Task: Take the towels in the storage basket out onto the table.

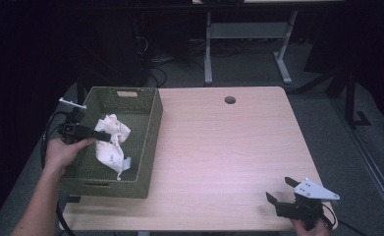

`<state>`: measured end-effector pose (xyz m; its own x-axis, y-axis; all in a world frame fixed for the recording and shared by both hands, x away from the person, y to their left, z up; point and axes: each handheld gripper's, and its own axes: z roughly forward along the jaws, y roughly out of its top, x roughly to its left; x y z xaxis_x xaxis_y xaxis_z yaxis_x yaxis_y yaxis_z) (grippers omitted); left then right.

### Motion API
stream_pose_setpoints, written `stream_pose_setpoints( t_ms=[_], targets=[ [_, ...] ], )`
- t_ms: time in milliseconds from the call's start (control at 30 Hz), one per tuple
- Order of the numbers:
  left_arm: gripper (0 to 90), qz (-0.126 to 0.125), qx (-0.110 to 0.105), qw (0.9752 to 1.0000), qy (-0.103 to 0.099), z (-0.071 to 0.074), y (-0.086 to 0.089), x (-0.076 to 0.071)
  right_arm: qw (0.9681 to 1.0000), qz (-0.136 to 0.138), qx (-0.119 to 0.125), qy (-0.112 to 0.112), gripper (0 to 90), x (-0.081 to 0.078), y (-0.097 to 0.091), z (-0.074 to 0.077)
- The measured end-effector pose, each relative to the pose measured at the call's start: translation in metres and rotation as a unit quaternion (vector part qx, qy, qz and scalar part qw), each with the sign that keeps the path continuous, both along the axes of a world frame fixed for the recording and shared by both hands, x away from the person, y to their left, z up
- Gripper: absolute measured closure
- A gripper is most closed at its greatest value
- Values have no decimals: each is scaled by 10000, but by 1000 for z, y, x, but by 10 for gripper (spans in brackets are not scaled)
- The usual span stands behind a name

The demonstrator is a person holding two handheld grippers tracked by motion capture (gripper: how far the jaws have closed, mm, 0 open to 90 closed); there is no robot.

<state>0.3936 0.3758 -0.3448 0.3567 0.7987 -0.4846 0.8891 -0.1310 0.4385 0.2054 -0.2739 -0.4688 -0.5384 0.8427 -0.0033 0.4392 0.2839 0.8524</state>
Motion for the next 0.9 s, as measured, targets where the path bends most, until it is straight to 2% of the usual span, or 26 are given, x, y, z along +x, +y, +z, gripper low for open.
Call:
stream_pose_setpoints(
  t_ms=[167, 267, 300, 333, 367, 400, 600, 633, 767, 900],
  targets=[
    [696, 10, -252, 9996, 89, 4, 5, -1, 10000, -35, 14, -1, 138, 0, -1, 0],
    [695, 9, -430, 9990, 79, 7, 8, -2, 10000, -35, 12, -6, 138, 0, -1, 1],
    [695, 9, -430, 9990, 79, 7, 8, -2, 10000, -35, 12, -6, 138, 0, -1, 1],
    [695, -9, -559, 9984, 41, 8, 10, -3, 10000, -33, 16, -7, 138, 0, -1, 1],
    [695, -9, -559, 9984, 41, 8, 10, -3, 10000, -33, 16, -7, 138, 0, -1, 1],
    [694, -17, -734, 9973, 22, 10, 12, -5, 10000, -21, 15, -26, 138, 0, -1, 1],
    [693, -95, -1226, 9923, -152, 16, 14, -6, 10000, -39, 32, -44, 138, 0, -2, 1],
    [693, -95, -1226, 9923, -152, 16, 14, -6, 10000, -39, 32, -44, 138, 0, -2, 1],
    [693, -194, -1450, 9890, -232, 20, 13, -7, 10000, -36, 19, -46, 138, 0, -2, 1],
    [693, -298, -1553, 9870, -282, 24, 7, -8, 10000, -39, 26, -47, 138, 0, -2, 1]
  ],
)
